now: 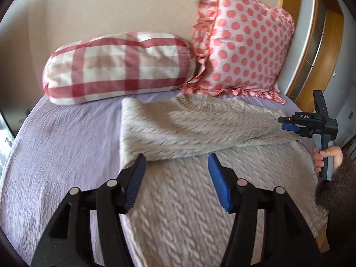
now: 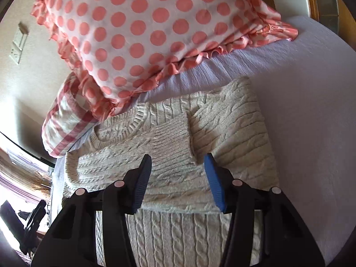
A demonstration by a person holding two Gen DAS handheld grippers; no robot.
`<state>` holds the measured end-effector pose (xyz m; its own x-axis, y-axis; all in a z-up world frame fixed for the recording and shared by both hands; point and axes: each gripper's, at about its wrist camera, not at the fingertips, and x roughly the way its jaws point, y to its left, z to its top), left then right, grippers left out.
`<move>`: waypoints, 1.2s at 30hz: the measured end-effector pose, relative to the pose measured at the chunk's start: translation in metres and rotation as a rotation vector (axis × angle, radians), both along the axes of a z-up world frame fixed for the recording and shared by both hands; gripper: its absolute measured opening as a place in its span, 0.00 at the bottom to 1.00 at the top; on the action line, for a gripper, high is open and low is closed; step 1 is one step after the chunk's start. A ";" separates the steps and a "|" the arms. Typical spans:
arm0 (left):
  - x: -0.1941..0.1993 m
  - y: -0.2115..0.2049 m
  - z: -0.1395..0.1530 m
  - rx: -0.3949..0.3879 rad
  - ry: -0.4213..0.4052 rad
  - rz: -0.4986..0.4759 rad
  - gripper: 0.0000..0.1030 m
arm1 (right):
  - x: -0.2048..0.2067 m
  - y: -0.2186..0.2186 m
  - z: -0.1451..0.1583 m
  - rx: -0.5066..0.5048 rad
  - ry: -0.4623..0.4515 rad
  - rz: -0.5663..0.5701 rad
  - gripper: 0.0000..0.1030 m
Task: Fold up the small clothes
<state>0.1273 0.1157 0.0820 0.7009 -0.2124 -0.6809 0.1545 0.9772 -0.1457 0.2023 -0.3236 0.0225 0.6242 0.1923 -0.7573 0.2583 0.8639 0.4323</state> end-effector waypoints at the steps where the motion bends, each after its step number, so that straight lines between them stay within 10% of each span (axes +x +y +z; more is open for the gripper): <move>1: -0.009 0.013 -0.004 -0.013 0.015 0.020 0.61 | 0.004 0.001 -0.005 -0.002 0.006 0.003 0.30; 2: -0.017 0.025 -0.009 -0.028 0.032 0.036 0.61 | 0.004 0.001 -0.008 -0.023 0.006 -0.008 0.12; 9: -0.059 0.062 -0.045 -0.178 0.157 0.017 0.63 | -0.035 -0.001 0.009 -0.059 -0.044 -0.022 0.13; 13: -0.081 0.060 -0.058 -0.213 0.197 -0.009 0.63 | -0.095 0.005 0.029 -0.066 -0.118 0.012 0.61; 21: -0.127 0.036 -0.064 -0.198 0.230 -0.081 0.63 | -0.209 -0.004 -0.004 -0.042 -0.017 -0.017 0.60; 26: -0.154 0.021 -0.065 -0.183 0.238 -0.096 0.42 | -0.262 0.012 -0.018 0.041 -0.056 0.044 0.38; 28: -0.160 0.019 -0.069 -0.218 0.257 -0.102 0.18 | -0.278 0.019 -0.024 0.095 -0.063 0.090 0.24; 36: -0.153 0.032 -0.064 -0.373 0.234 -0.103 0.11 | -0.292 0.016 -0.006 0.240 -0.262 0.105 0.08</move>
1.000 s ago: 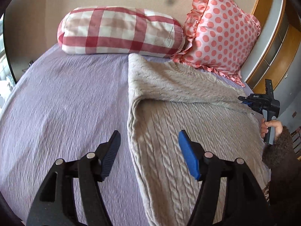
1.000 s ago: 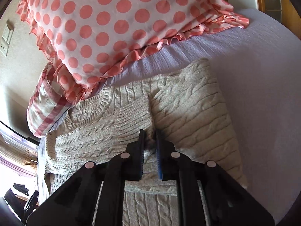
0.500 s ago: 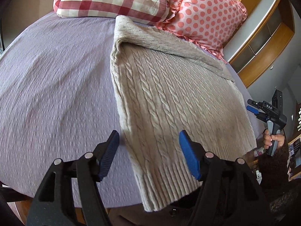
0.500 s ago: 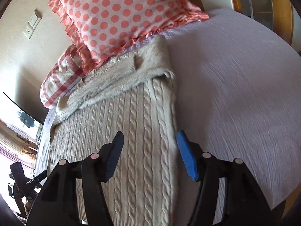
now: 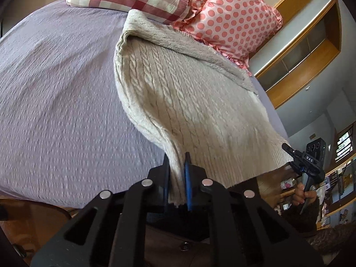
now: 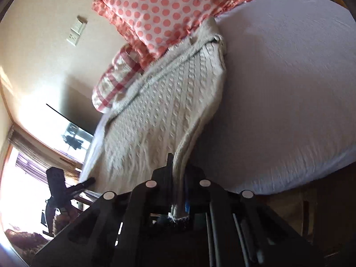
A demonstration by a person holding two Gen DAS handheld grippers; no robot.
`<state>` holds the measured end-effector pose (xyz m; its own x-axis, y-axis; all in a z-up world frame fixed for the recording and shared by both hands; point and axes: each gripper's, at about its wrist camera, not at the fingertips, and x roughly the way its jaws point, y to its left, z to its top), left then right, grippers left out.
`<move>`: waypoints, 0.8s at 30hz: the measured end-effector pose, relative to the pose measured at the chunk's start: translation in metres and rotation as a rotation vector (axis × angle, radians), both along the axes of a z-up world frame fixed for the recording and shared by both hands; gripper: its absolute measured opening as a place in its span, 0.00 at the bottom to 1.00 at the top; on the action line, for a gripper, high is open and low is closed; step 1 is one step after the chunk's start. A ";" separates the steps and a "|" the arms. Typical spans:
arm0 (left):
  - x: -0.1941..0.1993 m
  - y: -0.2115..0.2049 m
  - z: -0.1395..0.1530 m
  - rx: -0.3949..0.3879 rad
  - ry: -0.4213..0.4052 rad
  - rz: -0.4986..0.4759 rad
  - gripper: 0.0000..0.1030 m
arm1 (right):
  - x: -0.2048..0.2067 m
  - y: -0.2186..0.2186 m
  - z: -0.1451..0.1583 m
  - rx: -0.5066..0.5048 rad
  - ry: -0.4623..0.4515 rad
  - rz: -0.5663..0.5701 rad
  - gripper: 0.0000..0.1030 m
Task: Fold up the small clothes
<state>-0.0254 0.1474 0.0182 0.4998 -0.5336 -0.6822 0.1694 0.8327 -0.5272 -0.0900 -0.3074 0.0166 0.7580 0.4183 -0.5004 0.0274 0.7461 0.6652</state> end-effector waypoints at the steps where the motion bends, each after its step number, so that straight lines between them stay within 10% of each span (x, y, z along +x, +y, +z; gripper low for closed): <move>1: 0.006 0.005 0.006 -0.029 -0.014 0.010 0.11 | 0.005 -0.003 0.010 0.017 -0.044 -0.007 0.08; 10: 0.162 0.036 0.068 -0.091 -0.104 0.168 0.10 | 0.144 -0.042 0.075 0.078 -0.241 -0.099 0.08; 18: 0.337 0.025 0.025 0.029 0.077 0.294 0.10 | 0.311 -0.073 0.012 0.005 0.079 -0.306 0.08; 24: 0.355 0.030 0.021 -0.031 0.089 0.262 0.16 | 0.328 -0.098 -0.017 0.250 0.204 -0.316 0.26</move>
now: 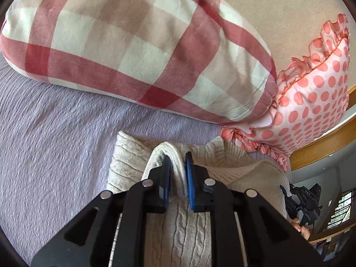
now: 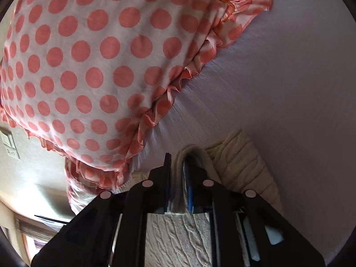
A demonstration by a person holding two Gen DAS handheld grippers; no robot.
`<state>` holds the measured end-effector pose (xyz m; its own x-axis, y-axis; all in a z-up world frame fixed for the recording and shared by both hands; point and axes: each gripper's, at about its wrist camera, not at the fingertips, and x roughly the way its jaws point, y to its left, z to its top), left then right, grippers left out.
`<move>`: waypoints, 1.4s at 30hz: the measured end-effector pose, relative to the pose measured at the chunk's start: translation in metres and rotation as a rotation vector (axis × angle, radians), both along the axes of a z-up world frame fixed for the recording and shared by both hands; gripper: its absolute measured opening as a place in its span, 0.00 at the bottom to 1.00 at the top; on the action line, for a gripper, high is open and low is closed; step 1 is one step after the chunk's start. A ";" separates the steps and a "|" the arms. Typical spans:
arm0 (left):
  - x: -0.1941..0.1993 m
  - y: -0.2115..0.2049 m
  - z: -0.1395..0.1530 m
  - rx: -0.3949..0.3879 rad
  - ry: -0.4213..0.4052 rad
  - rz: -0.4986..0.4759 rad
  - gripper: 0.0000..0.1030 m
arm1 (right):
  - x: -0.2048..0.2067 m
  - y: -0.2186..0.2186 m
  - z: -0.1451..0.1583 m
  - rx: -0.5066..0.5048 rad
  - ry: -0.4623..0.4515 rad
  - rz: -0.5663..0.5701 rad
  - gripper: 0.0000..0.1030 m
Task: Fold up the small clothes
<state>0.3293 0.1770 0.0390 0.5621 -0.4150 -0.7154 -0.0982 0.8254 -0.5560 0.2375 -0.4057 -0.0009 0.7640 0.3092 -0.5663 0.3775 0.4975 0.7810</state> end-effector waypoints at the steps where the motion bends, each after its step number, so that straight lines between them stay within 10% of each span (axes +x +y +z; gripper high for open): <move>1: -0.004 0.003 0.005 -0.015 -0.021 -0.010 0.19 | -0.005 -0.003 0.005 0.015 -0.035 -0.008 0.41; 2: -0.011 0.007 0.010 -0.021 -0.040 -0.016 0.20 | -0.015 -0.005 0.015 -0.010 -0.061 -0.042 0.68; 4: -0.029 0.013 0.020 0.028 -0.064 -0.001 0.57 | -0.038 -0.005 0.035 -0.076 -0.150 -0.094 0.86; 11: -0.077 0.032 0.017 0.068 -0.081 -0.022 0.75 | -0.058 0.055 0.033 -0.173 -0.178 0.196 0.86; 17: -0.081 0.023 -0.024 0.013 0.006 -0.053 0.76 | -0.058 0.070 0.014 -0.312 -0.138 0.185 0.85; 20: -0.080 0.018 -0.026 -0.028 -0.007 -0.065 0.72 | -0.067 0.069 0.019 -0.306 -0.200 0.182 0.85; 24: -0.067 0.027 -0.040 -0.179 0.035 -0.022 0.17 | -0.069 0.061 0.022 -0.273 -0.241 0.159 0.86; 28: -0.065 0.020 -0.013 -0.197 -0.023 -0.019 0.14 | -0.076 0.048 0.026 -0.233 -0.284 0.108 0.86; 36: -0.045 -0.147 0.107 -0.154 -0.262 -0.314 0.14 | -0.098 0.025 0.045 -0.268 -0.356 -0.009 0.86; 42: -0.046 -0.353 0.065 0.034 -0.156 -0.673 0.17 | -0.111 -0.016 0.033 -0.280 -0.281 -0.122 0.85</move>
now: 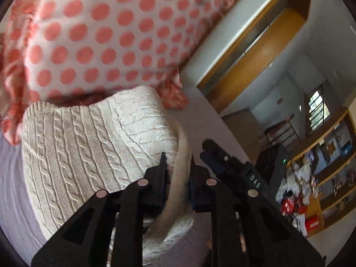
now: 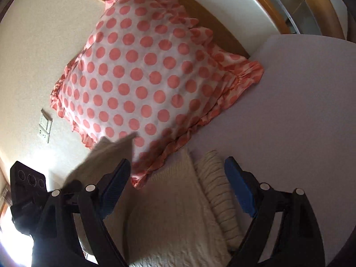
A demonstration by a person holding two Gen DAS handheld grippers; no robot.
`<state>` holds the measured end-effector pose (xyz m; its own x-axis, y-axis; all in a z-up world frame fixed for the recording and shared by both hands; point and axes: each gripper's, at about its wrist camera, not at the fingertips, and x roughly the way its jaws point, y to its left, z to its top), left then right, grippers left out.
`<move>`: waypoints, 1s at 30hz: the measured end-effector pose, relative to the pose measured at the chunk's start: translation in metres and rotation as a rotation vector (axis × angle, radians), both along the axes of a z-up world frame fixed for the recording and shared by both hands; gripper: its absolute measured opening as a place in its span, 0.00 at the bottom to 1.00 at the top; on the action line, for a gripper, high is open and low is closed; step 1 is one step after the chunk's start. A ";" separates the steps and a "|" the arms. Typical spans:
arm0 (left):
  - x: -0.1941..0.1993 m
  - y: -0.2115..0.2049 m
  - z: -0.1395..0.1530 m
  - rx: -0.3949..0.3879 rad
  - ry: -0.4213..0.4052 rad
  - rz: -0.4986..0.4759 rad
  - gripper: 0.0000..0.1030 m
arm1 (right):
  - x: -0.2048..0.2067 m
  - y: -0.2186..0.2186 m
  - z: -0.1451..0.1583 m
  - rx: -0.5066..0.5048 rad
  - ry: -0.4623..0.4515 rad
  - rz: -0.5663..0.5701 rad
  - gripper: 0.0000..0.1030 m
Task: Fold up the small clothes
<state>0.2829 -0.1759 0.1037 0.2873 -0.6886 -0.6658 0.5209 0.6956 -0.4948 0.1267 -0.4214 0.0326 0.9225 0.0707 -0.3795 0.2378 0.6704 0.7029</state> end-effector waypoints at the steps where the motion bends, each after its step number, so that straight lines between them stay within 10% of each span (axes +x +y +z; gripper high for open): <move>1: 0.000 -0.015 -0.014 0.025 0.037 -0.021 0.17 | -0.001 -0.007 -0.003 0.020 0.006 -0.010 0.85; 5: -0.012 0.003 -0.017 -0.060 0.050 -0.026 0.20 | 0.003 -0.017 -0.007 0.087 -0.003 0.059 0.81; 7: -0.025 0.033 -0.005 -0.076 -0.012 0.004 0.36 | 0.010 -0.009 -0.003 0.062 0.020 0.130 0.79; 15: -0.071 0.072 -0.012 0.149 -0.199 -0.006 0.49 | 0.070 0.033 -0.006 -0.140 0.298 0.289 0.51; 17: -0.076 0.064 -0.029 0.206 -0.211 -0.032 0.49 | 0.080 0.041 -0.007 -0.207 0.324 0.316 0.17; 26: -0.082 0.037 -0.081 0.391 -0.232 -0.084 0.52 | 0.111 0.018 -0.014 -0.282 0.414 0.213 0.14; 30: -0.083 0.061 -0.067 0.284 -0.182 -0.073 0.52 | 0.068 0.021 0.030 -0.269 0.271 0.205 0.26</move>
<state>0.1999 -0.1145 0.0369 0.3753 -0.5066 -0.7762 0.6362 0.7498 -0.1817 0.1947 -0.4003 0.0625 0.7640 0.1072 -0.6362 0.2329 0.8737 0.4270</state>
